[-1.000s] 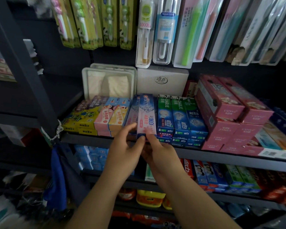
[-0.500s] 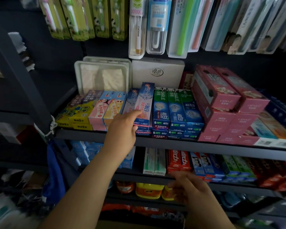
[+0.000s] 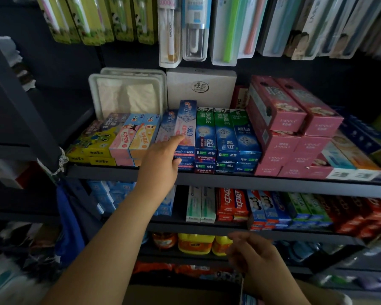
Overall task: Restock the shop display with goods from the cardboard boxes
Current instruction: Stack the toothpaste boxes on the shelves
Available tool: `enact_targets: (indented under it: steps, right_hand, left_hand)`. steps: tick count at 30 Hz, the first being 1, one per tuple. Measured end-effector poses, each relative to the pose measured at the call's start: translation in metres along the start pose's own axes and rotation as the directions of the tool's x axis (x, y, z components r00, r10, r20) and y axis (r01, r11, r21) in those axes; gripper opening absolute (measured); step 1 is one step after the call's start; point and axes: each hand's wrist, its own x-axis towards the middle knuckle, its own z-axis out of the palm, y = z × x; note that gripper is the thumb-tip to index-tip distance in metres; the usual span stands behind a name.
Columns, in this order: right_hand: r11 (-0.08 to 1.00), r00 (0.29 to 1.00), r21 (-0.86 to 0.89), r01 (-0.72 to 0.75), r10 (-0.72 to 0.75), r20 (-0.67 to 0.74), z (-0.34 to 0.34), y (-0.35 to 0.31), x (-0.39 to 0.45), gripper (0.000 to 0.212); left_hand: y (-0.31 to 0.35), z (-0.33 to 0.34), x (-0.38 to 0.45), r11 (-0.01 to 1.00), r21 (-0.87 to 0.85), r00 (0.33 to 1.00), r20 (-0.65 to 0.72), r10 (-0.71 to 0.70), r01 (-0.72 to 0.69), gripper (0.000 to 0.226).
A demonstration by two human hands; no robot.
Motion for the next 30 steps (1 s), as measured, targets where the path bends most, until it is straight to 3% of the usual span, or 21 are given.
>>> enact_targets:
  steps: [4, 6, 8, 11, 13, 18, 24, 30]
  right_hand:
    - [0.999, 0.999, -0.003, 0.039, -0.039, -0.038, -0.004, 0.002, -0.003, 0.013]
    - [0.998, 0.996, -0.015, 0.062, -0.063, -0.061, -0.01, 0.005, -0.002, 0.013]
    - [0.994, 0.991, -0.057, 0.098, -0.102, -0.081, -0.02, 0.011, 0.001, 0.012]
    - [0.984, 0.979, -0.106, 0.144, -0.157, -0.126, -0.036, 0.023, 0.006, 0.011]
    - [0.978, 0.971, -0.135, 0.158, -0.178, -0.159, -0.051, 0.037, 0.008, 0.011]
    - [0.99, 0.955, -0.112, 0.091, -0.118, -0.272, -0.1, 0.079, 0.008, 0.013]
    - [0.981, 0.928, -0.183, -0.06, -0.013, -0.373, -0.185, 0.153, 0.003, 0.01]
    - [0.948, 0.932, -0.247, -0.203, 0.11, -0.345, -0.268, 0.236, -0.002, 0.009]
  left_hand:
    - [0.006, 0.004, -0.014, 1.0, 0.014, 0.996, -0.088, -0.014, 0.015, 0.059]
    - [0.013, 0.006, -0.035, 1.0, -0.022, 0.977, -0.213, 0.009, -0.014, 0.046]
    - [0.022, 0.012, -0.068, 0.992, -0.123, 0.969, -0.249, -0.013, -0.018, 0.034]
    - [0.036, 0.026, -0.12, 0.913, -0.386, 0.984, -0.054, -0.167, 0.134, 0.016]
    - [0.045, 0.042, -0.152, 0.817, -0.493, 0.954, 0.136, -0.269, 0.3, 0.025]
    - [0.046, 0.092, -0.215, 0.663, -0.411, 0.774, 0.428, -0.466, 0.626, 0.022]
    - [0.069, 0.137, -0.269, 0.499, -0.319, 0.588, 0.526, -0.614, 0.806, 0.014]
    - [0.133, 0.197, -0.325, 0.423, -0.222, 0.469, 0.573, -0.673, 0.878, 0.021]
